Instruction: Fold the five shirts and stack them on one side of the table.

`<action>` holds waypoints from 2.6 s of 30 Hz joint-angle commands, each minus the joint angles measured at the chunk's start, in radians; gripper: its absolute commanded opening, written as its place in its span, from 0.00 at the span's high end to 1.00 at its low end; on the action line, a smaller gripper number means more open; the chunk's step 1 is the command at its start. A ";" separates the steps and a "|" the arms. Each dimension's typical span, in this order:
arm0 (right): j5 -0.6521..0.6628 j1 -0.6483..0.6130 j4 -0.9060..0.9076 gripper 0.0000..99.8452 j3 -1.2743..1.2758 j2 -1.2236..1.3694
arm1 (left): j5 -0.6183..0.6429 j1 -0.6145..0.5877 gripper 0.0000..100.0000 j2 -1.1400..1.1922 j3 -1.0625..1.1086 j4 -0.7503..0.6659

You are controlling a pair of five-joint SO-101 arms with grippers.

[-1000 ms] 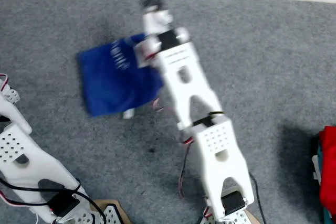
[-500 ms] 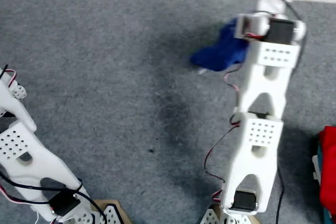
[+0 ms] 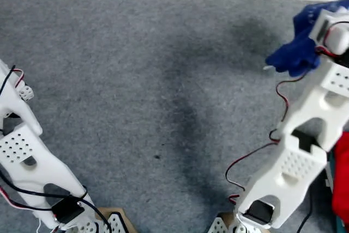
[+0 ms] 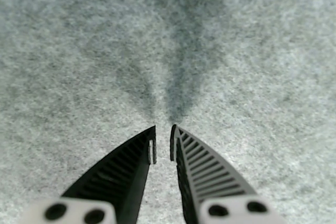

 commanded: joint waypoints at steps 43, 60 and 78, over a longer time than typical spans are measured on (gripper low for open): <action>0.605 0.785 0.004 0.99 1.036 -0.737 | -0.002 0.182 0.93 -0.022 -0.035 0.095; 0.807 1.096 -0.627 0.99 1.933 -1.056 | -0.002 0.185 0.93 -0.022 -0.035 0.094; 0.755 1.109 -0.880 0.72 2.126 -1.056 | -0.002 0.248 0.93 -0.022 -0.035 0.095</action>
